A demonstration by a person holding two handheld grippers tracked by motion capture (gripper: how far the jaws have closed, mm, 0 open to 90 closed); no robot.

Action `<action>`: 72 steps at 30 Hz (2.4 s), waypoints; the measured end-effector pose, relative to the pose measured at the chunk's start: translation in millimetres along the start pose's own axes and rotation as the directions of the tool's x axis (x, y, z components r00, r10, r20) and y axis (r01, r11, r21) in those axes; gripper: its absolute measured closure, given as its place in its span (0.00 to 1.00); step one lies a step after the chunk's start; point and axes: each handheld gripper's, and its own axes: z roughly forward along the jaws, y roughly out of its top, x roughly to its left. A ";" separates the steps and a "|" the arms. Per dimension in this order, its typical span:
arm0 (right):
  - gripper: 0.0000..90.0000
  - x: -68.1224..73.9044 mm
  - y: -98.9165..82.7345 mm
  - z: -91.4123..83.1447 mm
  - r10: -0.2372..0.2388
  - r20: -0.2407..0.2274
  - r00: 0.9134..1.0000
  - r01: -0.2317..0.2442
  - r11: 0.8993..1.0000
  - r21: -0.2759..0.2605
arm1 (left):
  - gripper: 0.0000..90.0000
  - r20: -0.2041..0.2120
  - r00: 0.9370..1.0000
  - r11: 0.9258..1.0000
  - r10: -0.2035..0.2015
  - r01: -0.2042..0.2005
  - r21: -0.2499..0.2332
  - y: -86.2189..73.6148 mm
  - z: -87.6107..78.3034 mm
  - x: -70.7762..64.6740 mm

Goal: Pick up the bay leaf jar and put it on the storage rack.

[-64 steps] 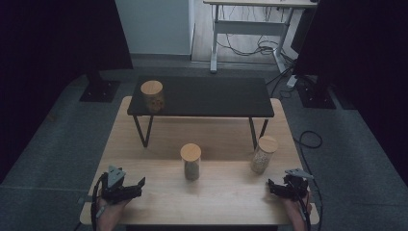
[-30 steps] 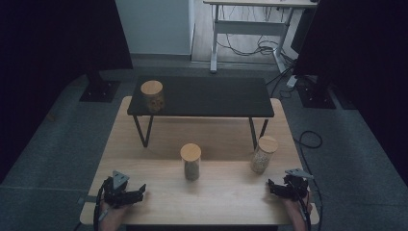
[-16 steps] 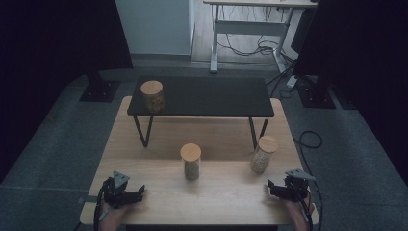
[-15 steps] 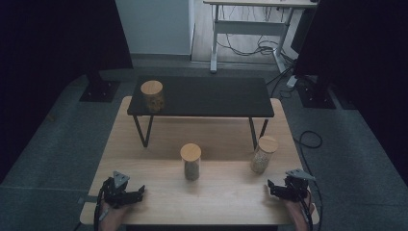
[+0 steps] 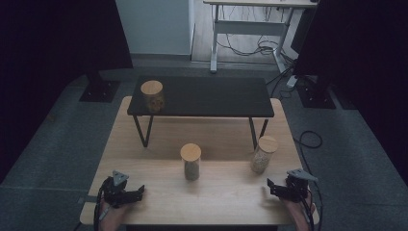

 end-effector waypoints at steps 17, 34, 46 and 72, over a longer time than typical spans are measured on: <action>0.07 5.4 4.0 -9.7 0.002 0.016 1.000 -0.001 1.000 -0.028 | 0.03 0.001 1.000 1.000 -0.001 0.001 0.001 0.0 0.1 0.3; 0.03 12.1 11.3 -18.1 0.009 0.011 1.000 -0.008 0.998 -0.063 | 0.03 0.000 1.000 1.000 -0.002 0.002 0.001 0.0 0.1 0.2; 0.03 19.2 15.5 -21.3 -0.008 0.007 1.000 0.008 0.997 -0.071 | 0.03 0.000 1.000 1.000 -0.002 0.002 0.001 0.0 0.2 0.2; 0.03 38.0 24.8 -24.2 -0.027 -0.017 0.999 0.026 0.995 -0.097 | 0.03 0.002 1.000 1.000 -0.001 0.001 0.002 0.0 0.3 0.0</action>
